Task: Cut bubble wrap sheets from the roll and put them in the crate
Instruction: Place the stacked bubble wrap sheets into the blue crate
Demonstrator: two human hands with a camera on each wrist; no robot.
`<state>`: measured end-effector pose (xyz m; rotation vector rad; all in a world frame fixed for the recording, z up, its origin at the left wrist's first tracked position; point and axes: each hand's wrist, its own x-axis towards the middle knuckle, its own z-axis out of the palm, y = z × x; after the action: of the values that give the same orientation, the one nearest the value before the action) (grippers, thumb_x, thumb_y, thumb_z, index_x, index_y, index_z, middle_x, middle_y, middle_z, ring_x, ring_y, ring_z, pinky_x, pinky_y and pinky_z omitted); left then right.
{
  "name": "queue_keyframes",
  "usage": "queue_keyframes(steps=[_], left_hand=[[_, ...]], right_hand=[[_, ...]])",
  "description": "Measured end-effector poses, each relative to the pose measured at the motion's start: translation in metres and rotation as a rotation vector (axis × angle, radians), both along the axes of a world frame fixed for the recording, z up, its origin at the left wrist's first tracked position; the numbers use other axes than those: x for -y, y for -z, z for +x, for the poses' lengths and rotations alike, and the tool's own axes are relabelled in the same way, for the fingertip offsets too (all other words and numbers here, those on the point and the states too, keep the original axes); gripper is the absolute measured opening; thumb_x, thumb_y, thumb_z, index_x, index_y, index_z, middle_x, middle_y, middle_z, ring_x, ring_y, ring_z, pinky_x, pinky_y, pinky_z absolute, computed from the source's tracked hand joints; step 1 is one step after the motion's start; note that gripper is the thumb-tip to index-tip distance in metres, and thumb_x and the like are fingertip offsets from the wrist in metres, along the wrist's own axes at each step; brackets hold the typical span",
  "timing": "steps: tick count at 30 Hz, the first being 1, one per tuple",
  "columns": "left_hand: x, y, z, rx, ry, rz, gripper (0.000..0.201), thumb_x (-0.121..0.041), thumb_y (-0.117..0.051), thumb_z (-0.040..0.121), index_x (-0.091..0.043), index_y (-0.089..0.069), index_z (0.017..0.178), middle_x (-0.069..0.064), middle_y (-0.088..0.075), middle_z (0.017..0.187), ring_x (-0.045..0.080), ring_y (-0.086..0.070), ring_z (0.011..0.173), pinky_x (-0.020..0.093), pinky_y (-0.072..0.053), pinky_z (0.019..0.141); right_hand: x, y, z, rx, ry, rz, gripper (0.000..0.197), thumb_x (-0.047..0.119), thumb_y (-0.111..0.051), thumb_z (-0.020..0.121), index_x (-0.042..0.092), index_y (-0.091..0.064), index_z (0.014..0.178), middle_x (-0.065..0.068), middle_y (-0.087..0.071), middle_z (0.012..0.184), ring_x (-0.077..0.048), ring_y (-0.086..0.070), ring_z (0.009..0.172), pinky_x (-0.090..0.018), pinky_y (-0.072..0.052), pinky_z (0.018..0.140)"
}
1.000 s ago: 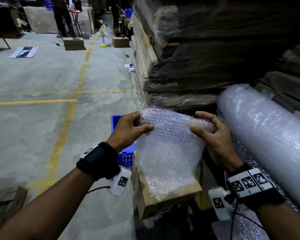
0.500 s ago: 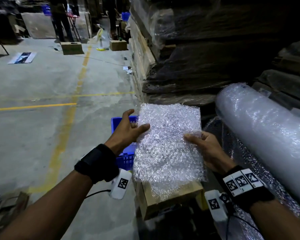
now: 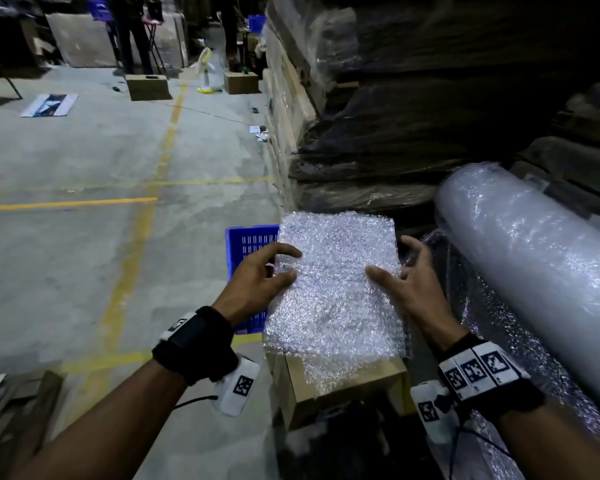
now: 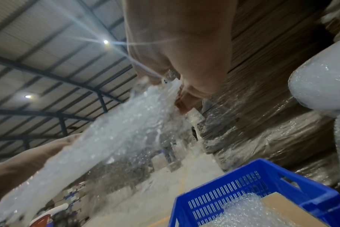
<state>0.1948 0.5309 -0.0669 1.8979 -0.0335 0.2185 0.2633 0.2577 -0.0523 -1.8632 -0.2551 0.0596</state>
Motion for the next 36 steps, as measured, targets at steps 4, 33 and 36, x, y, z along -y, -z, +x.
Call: queue_keyframes(steps=[4, 33, 36], left_hand=[[0.003, -0.003, -0.001, 0.007, -0.045, -0.024, 0.029, -0.011, -0.071, 0.091, -0.033, -0.067, 0.110, -0.013, -0.066, 0.080, 0.007, -0.058, 0.063, 0.028, -0.050, 0.061], [-0.033, -0.059, 0.015, 0.065, -0.168, 0.379, 0.039, -0.041, -0.089, 0.068, -0.030, -0.073, 0.103, 0.001, -0.064, 0.096, 0.016, -0.061, 0.088, 0.019, -0.042, 0.075], [-0.041, -0.058, 0.018, 0.055, -0.111, 0.264, 0.045, -0.068, -0.079, 0.064, -0.030, -0.073, 0.088, 0.010, -0.065, 0.084, 0.029, -0.064, 0.082, 0.031, -0.047, 0.069]], right_hand=[[-0.001, -0.001, -0.004, 0.149, -0.068, -0.040, 0.058, 0.041, -0.074, 0.087, 0.028, -0.032, 0.124, 0.006, -0.047, 0.119, -0.009, -0.054, 0.104, -0.022, -0.043, 0.080], [-0.018, -0.044, 0.018, 0.281, -0.271, -0.423, 0.043, 0.057, -0.074, 0.074, 0.036, -0.069, 0.111, 0.001, -0.041, 0.124, -0.013, -0.041, 0.121, -0.026, -0.034, 0.106], [-0.024, -0.049, 0.013, 0.147, -0.348, -0.183, 0.030, 0.040, -0.077, 0.086, 0.023, -0.069, 0.110, 0.004, -0.065, 0.118, -0.011, -0.062, 0.110, -0.033, -0.049, 0.097]])
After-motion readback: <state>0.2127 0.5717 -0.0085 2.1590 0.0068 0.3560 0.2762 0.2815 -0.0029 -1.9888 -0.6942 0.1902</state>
